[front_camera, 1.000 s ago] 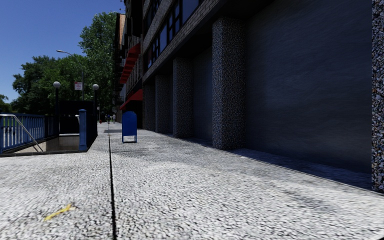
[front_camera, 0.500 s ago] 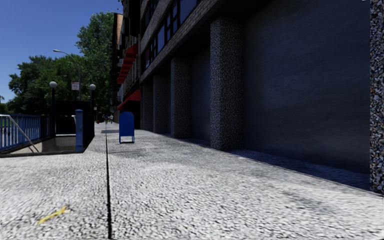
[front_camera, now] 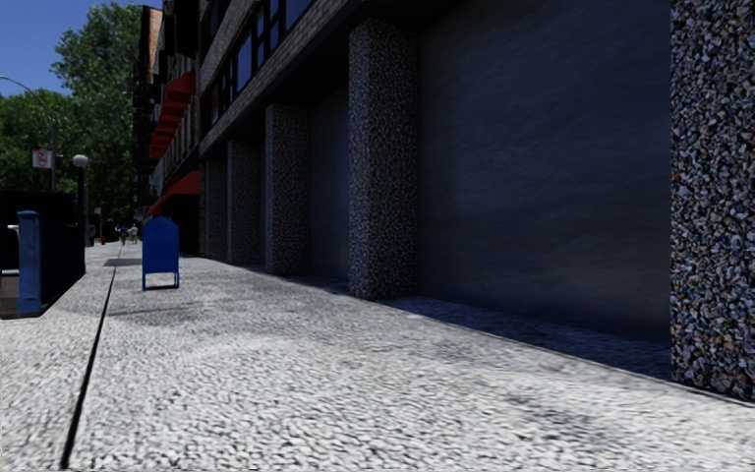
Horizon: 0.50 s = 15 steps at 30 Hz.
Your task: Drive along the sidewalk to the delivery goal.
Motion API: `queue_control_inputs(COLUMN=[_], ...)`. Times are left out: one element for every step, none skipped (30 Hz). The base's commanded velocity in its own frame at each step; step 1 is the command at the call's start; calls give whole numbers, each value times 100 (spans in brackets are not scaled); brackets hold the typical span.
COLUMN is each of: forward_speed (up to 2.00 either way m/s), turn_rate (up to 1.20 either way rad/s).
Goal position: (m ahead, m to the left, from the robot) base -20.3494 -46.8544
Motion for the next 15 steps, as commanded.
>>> queue_control_inputs(forward_speed=[98, 103, 105, 105, 105, 105, 105, 105, 105, 105, 105, 105, 105, 105, 105], turn_rate=[-59, -59, -63, -65, -67, -67, -74, -76, -78, -78, -79, -80, -81, -83, -83])
